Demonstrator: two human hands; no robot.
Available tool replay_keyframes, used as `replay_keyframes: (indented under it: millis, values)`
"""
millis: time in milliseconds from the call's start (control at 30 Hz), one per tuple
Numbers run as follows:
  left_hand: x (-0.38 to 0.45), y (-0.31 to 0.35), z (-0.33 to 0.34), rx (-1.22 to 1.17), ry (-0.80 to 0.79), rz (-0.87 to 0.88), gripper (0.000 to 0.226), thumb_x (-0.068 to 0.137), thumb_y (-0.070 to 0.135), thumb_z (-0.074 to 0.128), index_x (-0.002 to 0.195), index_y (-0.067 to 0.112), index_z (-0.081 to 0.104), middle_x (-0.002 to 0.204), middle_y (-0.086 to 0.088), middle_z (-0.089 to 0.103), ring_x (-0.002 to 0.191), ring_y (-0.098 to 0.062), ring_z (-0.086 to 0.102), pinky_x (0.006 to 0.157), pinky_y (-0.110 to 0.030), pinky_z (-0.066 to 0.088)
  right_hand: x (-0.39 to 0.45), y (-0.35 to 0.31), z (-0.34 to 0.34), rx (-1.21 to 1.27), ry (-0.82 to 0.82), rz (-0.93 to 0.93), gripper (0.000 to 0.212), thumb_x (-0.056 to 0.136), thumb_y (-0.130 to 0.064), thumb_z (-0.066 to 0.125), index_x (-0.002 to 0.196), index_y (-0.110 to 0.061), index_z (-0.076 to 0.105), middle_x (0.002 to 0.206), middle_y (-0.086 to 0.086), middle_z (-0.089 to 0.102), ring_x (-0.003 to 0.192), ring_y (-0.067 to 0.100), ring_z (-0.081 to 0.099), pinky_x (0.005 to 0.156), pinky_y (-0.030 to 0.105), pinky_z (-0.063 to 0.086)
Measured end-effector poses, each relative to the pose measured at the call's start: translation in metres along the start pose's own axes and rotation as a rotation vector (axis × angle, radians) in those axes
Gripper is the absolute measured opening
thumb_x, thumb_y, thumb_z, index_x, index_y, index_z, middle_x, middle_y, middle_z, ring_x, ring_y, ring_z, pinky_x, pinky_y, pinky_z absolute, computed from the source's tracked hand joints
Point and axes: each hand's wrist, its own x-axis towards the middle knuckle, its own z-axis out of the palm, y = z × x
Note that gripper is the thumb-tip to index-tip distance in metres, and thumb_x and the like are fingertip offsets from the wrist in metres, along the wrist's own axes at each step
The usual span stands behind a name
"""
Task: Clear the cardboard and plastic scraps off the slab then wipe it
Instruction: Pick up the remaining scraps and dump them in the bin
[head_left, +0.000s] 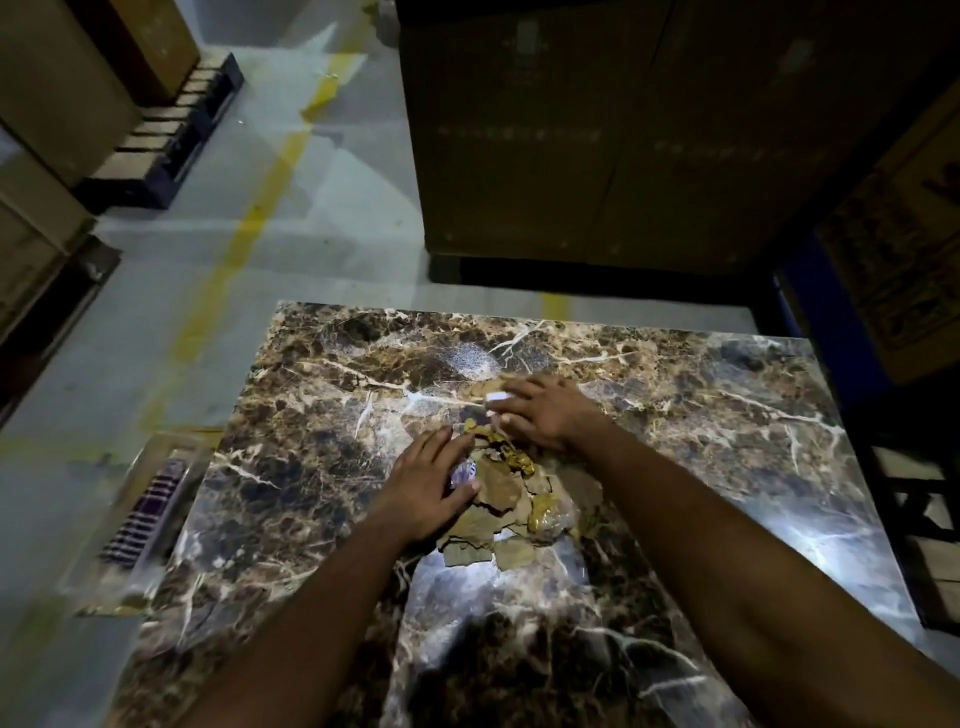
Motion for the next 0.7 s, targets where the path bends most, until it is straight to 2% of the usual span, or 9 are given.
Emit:
replay_keyframes:
  millis: [133,267,333,433,533,600,700]
  values:
    - [-0.009,-0.010,0.007,0.048,0.040,-0.021,0.065,0.094,0.058,0.035,0.151,0.029,0.037,0.166,0.001,0.020,0.151,-0.025,0.018,0.122,-0.044,0.024,-0.041,0.027,0.014,0.153,0.001,0.170,0.050,0.104,-0.059,0.022,0.151,-0.046,0.033,0.165,-0.004,0.023,0.147,0.031,0.022,0.116,0.061,0.025]
    - [-0.024,0.002,0.017,-0.012,0.158,-0.070,0.053,0.097,0.039,0.047,0.147,0.021,0.046,0.163,-0.003,0.029,0.148,-0.024,0.023,0.119,-0.036,0.022,-0.083,0.029,0.044,0.278,0.103,0.336,0.048,0.105,-0.053,0.031,0.151,-0.039,0.038,0.164,0.001,0.027,0.147,0.033,0.020,0.115,0.055,0.026]
    - [-0.031,0.009,0.025,-0.107,0.221,-0.102,0.055,0.096,0.040,0.044,0.146,0.018,0.048,0.161,-0.005,0.034,0.146,-0.025,0.026,0.119,-0.035,0.021,-0.101,0.020,0.059,0.359,0.144,0.412,0.048,0.104,-0.052,0.033,0.150,-0.038,0.039,0.163,0.002,0.027,0.147,0.034,0.018,0.115,0.056,0.026]
    - [-0.043,0.021,0.036,-0.250,0.263,-0.123,0.065,0.095,0.050,0.039,0.152,0.019,0.040,0.161,-0.004,0.034,0.147,-0.024,0.026,0.120,-0.043,0.023,-0.122,-0.001,0.067,0.431,0.139,0.360,0.059,0.099,-0.062,0.025,0.154,-0.040,0.032,0.164,0.000,0.024,0.147,0.034,0.017,0.114,0.058,0.024]
    - [-0.054,0.019,0.043,-0.277,0.308,-0.128,0.076,0.091,0.066,0.035,0.156,0.025,0.030,0.163,-0.001,0.029,0.150,-0.025,0.021,0.120,-0.052,0.024,-0.137,-0.005,0.068,0.530,0.300,0.398,0.064,0.094,-0.070,0.023,0.151,-0.044,0.034,0.163,-0.005,0.026,0.149,0.031,0.015,0.116,0.056,0.016]
    - [-0.061,0.017,0.047,-0.279,0.316,-0.132,0.078,0.091,0.069,0.035,0.157,0.030,0.024,0.166,0.002,0.023,0.152,-0.023,0.016,0.121,-0.052,0.022,-0.142,0.001,0.078,0.534,0.379,0.437,0.069,0.091,-0.075,0.020,0.152,-0.045,0.033,0.167,-0.008,0.018,0.153,0.027,0.008,0.121,0.058,0.008]
    - [-0.063,0.026,0.055,-0.256,0.308,-0.161,0.075,0.093,0.067,0.034,0.159,0.036,0.017,0.167,0.007,0.016,0.154,-0.021,0.010,0.122,-0.053,0.017,-0.142,-0.008,0.092,0.536,0.339,0.364,0.074,0.089,-0.081,0.015,0.156,-0.049,0.019,0.169,-0.009,0.001,0.155,0.023,-0.005,0.122,0.061,-0.003]
